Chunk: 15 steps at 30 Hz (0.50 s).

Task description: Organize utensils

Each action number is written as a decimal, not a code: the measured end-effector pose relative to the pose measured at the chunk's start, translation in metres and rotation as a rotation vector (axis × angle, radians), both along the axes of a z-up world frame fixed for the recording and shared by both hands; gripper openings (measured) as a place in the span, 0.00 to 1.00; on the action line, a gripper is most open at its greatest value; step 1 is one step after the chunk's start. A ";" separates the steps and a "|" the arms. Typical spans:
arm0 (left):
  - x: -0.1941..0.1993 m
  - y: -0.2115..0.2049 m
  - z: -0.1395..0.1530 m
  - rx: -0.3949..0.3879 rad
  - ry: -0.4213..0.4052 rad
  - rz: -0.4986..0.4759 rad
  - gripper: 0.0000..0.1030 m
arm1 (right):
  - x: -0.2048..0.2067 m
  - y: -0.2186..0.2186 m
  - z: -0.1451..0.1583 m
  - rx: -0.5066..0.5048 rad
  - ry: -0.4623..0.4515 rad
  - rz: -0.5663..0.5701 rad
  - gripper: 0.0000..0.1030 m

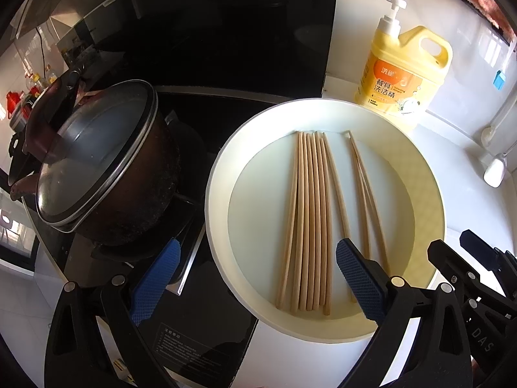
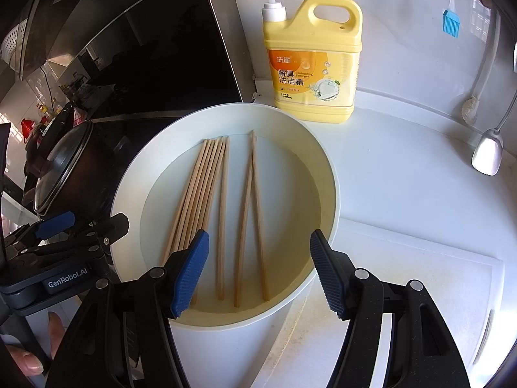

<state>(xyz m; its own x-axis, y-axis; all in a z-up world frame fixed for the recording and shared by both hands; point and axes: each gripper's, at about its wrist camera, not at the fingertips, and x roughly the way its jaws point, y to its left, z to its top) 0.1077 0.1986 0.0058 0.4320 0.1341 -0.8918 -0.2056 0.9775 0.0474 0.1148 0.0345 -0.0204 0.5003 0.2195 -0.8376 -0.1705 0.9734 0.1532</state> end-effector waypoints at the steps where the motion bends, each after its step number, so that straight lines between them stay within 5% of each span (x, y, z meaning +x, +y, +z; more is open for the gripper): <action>1: 0.000 0.000 0.000 -0.001 0.000 -0.001 0.93 | 0.000 0.000 0.000 0.000 0.000 0.001 0.60; 15: 0.003 0.007 -0.003 -0.033 0.027 0.013 0.94 | -0.001 0.001 0.000 -0.001 0.001 -0.001 0.61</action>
